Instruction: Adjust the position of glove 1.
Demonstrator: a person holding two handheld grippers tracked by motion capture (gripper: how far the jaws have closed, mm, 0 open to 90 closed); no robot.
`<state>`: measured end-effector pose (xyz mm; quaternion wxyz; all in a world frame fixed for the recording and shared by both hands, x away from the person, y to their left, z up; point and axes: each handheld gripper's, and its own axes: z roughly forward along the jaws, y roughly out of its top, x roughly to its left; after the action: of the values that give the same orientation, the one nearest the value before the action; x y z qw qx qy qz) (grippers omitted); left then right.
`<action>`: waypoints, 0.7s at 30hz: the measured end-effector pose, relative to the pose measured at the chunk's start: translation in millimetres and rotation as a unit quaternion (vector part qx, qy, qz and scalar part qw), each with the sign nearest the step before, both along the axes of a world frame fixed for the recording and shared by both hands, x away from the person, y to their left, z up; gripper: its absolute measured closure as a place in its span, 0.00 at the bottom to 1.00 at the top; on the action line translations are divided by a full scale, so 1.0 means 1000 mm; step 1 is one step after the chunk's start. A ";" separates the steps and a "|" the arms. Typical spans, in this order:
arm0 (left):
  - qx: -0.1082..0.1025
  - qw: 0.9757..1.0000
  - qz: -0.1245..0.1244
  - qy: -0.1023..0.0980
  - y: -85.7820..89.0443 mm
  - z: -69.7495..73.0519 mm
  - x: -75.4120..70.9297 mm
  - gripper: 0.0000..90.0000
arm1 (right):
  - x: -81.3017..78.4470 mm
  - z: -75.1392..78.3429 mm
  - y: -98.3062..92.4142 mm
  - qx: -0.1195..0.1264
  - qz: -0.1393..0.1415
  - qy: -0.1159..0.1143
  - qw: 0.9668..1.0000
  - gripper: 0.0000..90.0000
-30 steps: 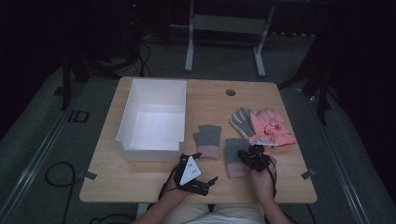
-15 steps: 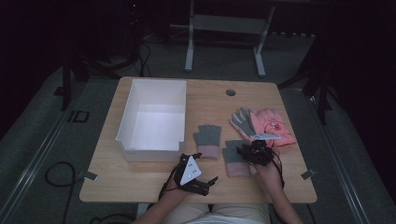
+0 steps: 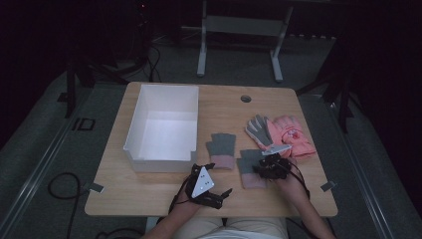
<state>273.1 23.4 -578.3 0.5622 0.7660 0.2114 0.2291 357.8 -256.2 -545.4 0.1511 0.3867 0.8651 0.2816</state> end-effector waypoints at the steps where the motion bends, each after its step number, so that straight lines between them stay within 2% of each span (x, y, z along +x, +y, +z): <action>1: 0.000 1.000 0.000 0.000 0.000 0.000 0.000 0.01 | -0.001 -0.001 0.001 0.000 -0.005 -0.003 1.000 0.68; 6: 0.000 1.000 0.000 0.001 0.000 0.000 0.000 0.01 | -0.005 -0.004 0.007 -0.005 -0.024 -0.016 1.000 0.82; 9: 0.000 1.000 0.000 -0.001 0.000 0.000 0.000 0.01 | -0.006 -0.005 0.009 0.002 -0.034 -0.019 0.999 0.91; 15: -0.001 1.000 -0.001 -0.001 0.001 0.000 0.000 0.01 | -0.007 0.002 0.010 0.009 -0.049 -0.018 0.999 0.95; 16: 0.000 1.000 0.000 0.001 0.000 0.000 0.000 0.01 | -0.008 0.015 0.011 0.024 -0.057 -0.029 0.998 0.95; 20: -0.001 1.000 -0.001 -0.001 0.000 0.000 0.000 0.01 | -0.004 0.041 0.015 0.047 -0.055 -0.051 0.996 0.95; 21: -0.001 1.000 -0.001 -0.001 0.000 0.000 0.000 0.01 | -0.004 0.041 0.015 0.047 -0.055 -0.051 0.996 0.95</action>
<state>272.6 23.9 -578.4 0.5631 0.7655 0.2103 0.2295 353.6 -241.4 -504.7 0.1916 0.4257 0.8196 0.3323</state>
